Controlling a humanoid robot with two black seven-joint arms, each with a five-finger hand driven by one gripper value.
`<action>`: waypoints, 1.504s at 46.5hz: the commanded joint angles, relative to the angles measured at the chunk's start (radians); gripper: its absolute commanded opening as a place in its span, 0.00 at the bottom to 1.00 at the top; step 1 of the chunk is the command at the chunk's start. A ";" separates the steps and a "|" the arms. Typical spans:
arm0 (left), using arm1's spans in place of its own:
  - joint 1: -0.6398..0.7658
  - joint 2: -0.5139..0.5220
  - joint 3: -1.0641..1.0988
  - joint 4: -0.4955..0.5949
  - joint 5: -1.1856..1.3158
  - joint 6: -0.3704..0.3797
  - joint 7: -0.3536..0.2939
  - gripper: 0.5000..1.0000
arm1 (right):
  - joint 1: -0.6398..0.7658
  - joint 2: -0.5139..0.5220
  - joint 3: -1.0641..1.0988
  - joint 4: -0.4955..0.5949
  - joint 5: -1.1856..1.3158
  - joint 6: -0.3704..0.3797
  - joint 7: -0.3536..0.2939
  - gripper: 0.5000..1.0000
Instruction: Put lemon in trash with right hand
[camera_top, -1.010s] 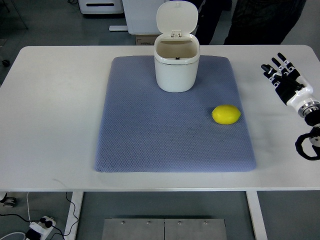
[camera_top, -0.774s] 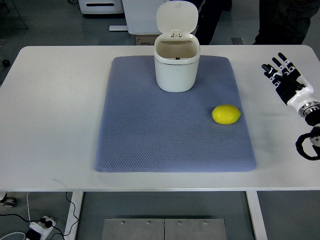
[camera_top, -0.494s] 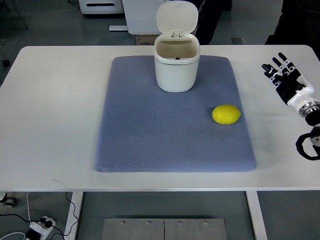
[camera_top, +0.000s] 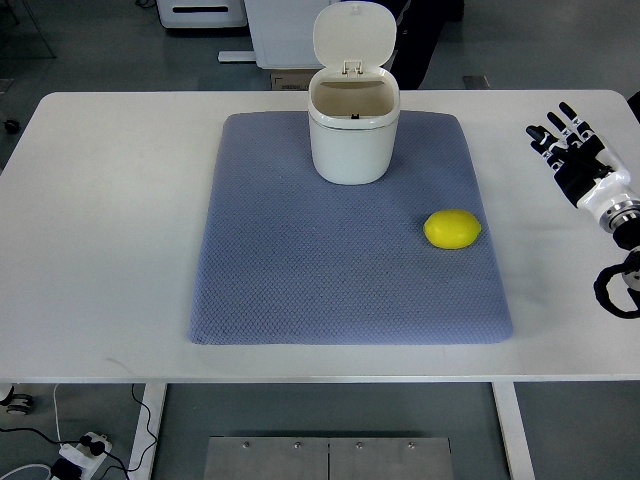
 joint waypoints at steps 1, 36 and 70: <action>0.000 0.000 0.000 0.001 0.000 0.000 0.000 1.00 | 0.002 0.002 0.000 0.001 0.001 0.000 0.000 1.00; 0.000 0.000 0.000 0.001 0.000 0.000 0.000 1.00 | 0.011 -0.016 0.000 0.001 0.001 0.000 0.000 1.00; 0.000 0.000 0.000 -0.001 0.000 0.000 0.000 1.00 | 0.123 -0.177 -0.133 0.002 0.002 0.051 -0.060 1.00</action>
